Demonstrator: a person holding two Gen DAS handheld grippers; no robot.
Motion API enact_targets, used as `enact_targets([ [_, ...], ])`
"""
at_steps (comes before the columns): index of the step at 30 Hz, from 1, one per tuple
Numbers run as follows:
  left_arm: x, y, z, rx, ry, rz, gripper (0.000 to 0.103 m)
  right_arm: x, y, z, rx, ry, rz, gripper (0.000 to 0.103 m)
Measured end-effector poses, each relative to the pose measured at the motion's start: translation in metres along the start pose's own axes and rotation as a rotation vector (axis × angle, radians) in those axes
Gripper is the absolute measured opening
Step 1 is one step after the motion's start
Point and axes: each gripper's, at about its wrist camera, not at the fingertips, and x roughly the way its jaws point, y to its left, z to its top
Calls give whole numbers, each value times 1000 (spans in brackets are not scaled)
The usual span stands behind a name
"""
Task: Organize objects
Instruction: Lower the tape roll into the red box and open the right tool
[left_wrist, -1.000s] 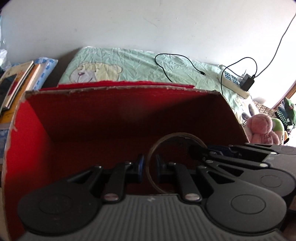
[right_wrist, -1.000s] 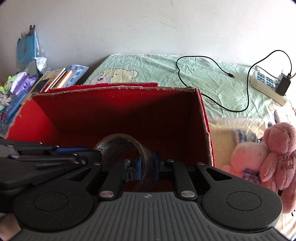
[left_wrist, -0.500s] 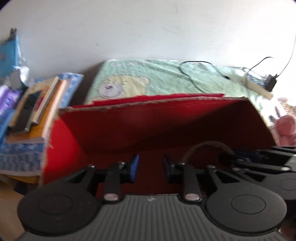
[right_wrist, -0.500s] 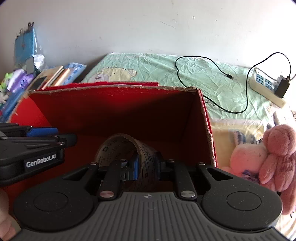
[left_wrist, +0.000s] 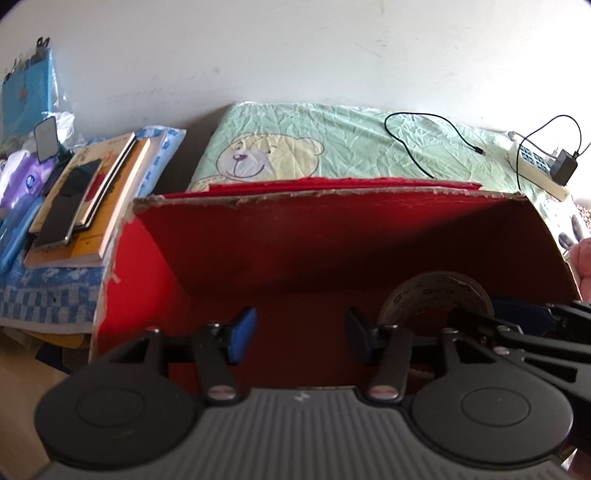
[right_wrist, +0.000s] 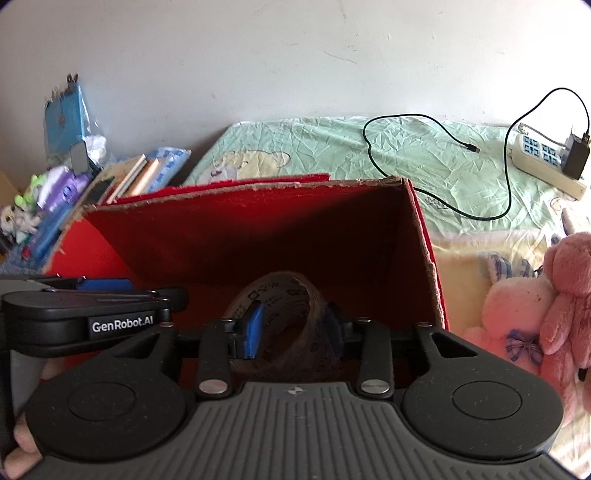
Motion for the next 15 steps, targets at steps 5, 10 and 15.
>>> enact_targets([
  [5,0,5,1,-52,-2,5,63,-16,-12,0,37,-52,60,38],
  [10,0,5,0,-59,-1,17,64,-21,-16,1,59,-58,62,40],
  [15,1,5,1,-61,1,30,64,-22,-17,2,90,23,205,39],
])
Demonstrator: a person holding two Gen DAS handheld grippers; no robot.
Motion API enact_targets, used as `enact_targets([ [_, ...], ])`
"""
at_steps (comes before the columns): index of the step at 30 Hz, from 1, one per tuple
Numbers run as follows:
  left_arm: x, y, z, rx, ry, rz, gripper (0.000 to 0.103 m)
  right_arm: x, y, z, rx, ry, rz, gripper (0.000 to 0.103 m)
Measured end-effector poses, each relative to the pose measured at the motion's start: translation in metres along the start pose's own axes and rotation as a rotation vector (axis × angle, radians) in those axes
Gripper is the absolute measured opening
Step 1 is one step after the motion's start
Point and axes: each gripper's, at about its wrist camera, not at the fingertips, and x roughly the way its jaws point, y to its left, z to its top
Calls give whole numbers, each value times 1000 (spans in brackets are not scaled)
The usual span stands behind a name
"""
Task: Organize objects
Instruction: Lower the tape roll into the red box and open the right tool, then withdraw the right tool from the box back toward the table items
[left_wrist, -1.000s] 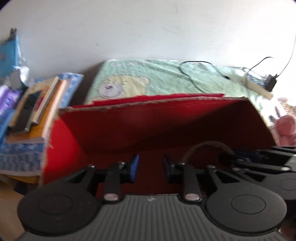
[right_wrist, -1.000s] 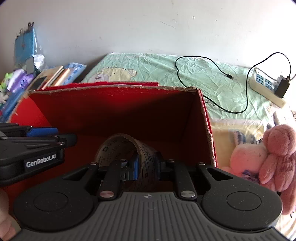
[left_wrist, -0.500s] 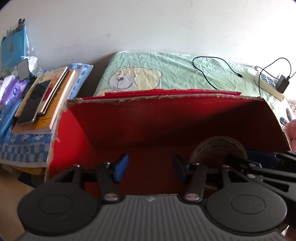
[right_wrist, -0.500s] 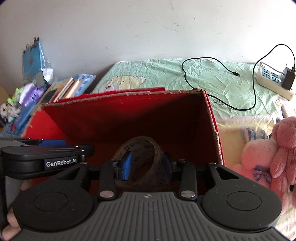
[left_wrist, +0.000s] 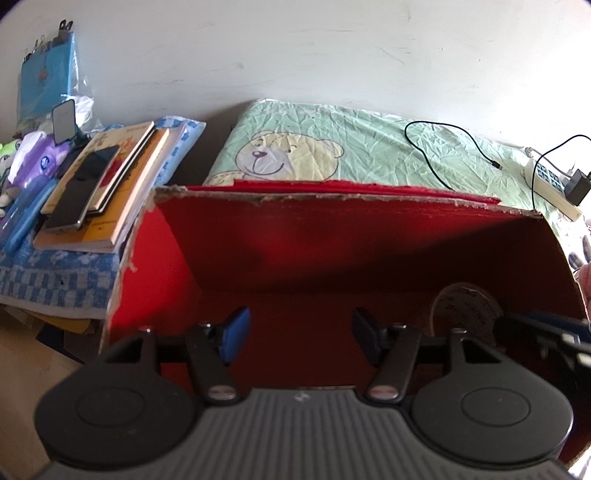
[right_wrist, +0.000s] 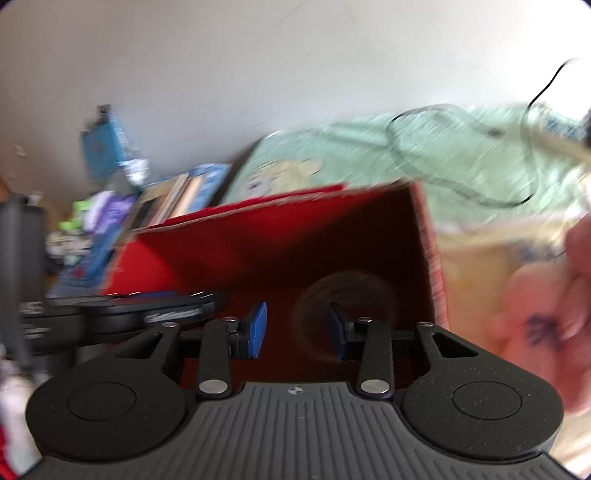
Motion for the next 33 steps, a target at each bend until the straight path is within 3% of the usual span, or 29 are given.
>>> enact_targets([
  [5,0,-2,0,9,-1,16,64,13,14,-6,-45,115,59,39],
  [10,0,-2,0,9,0,21,66,33,21,-13,-66,207,-27,39],
  [14,0,-3,-1,17,-6,26,69,39,17,-13,-20,193,-87,38],
  [18,0,-4,-1,17,-10,29,70,35,11,-12,46,119,-144,35],
  [22,-1,-6,-1,25,-16,37,71,35,17,-17,7,88,-193,36],
  [33,0,-10,-1,53,-22,66,72,36,13,-18,6,103,-186,36],
])
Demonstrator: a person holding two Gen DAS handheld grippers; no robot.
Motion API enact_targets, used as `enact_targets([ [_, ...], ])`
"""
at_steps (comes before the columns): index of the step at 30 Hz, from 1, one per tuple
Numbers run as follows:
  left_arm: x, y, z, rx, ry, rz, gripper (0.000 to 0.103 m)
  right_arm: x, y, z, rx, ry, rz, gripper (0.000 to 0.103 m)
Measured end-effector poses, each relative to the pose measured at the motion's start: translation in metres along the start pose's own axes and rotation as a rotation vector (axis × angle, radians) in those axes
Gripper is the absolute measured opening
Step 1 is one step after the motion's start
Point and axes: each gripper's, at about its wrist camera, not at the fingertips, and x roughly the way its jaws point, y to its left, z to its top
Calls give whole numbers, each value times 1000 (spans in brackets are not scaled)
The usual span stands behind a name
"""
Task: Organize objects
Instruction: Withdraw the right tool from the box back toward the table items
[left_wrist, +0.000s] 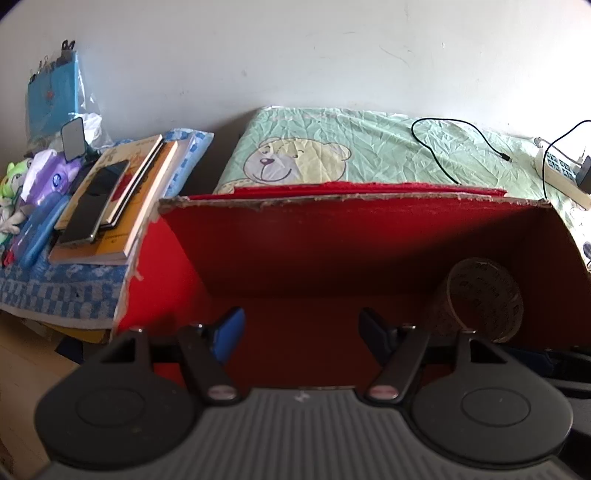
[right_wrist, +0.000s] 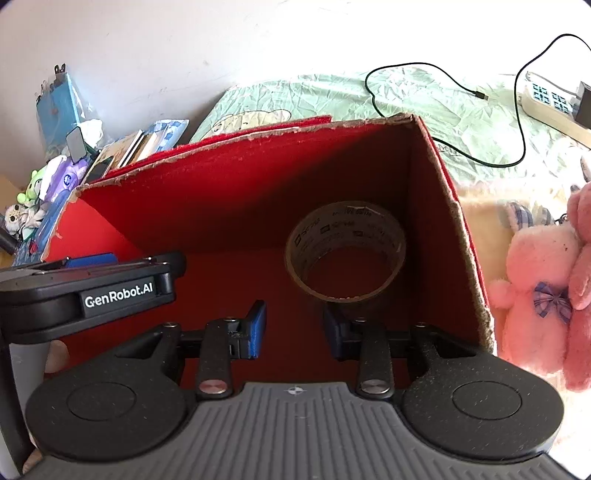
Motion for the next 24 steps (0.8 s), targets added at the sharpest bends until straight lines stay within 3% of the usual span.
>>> enact_targets([
  [5,-2,-6,-1,39,-13,38,74,-9,-1,-1,19,-14,39,36],
  [9,-10,-6,-2,41,-32,68,76,-28,3,-3,-26,-82,32,36],
  [24,-79,-18,-25,63,-138,144,82,-74,5,-30,-70,-228,44,42],
])
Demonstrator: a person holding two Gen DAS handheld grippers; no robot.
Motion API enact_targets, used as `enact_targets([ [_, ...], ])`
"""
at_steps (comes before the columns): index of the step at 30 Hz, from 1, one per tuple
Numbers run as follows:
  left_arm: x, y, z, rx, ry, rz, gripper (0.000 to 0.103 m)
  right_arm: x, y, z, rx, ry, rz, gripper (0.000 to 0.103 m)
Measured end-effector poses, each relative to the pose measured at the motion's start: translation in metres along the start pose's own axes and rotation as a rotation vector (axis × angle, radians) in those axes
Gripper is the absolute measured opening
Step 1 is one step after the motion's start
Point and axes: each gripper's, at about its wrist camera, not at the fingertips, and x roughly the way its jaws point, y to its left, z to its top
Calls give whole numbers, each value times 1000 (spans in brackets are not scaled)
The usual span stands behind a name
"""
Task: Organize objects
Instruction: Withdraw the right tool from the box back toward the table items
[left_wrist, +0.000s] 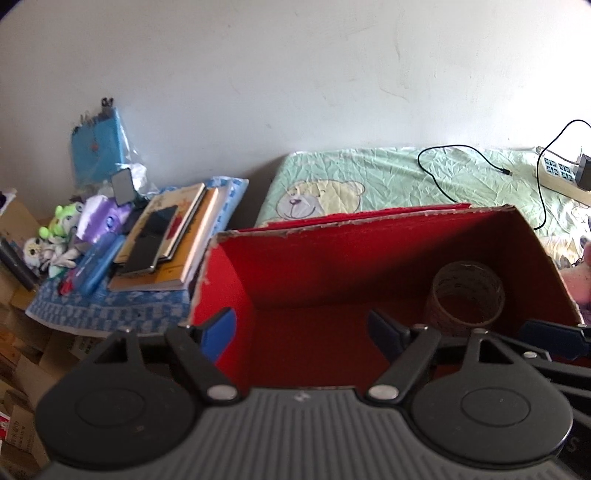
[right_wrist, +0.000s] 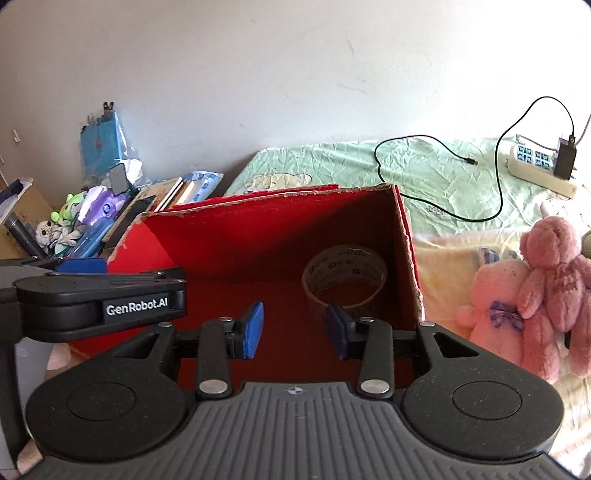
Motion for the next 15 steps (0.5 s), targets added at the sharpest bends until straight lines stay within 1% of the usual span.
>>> enact_targets([
  [5,-26,1,-10,-11,-15,-2,82,-23,0,-10,10,-58,2,45],
  [7,-34,-1,-14,-9,-18,-3,82,-31,-1,-13,17,-71,5,50],
  [10,-48,-6,-21,0,-18,-10,82,-44,-5,-18,39,-94,13,52],
  [15,-68,-13,-35,1,-19,-7,86,-59,-13,-26,74,-87,24,52],
])
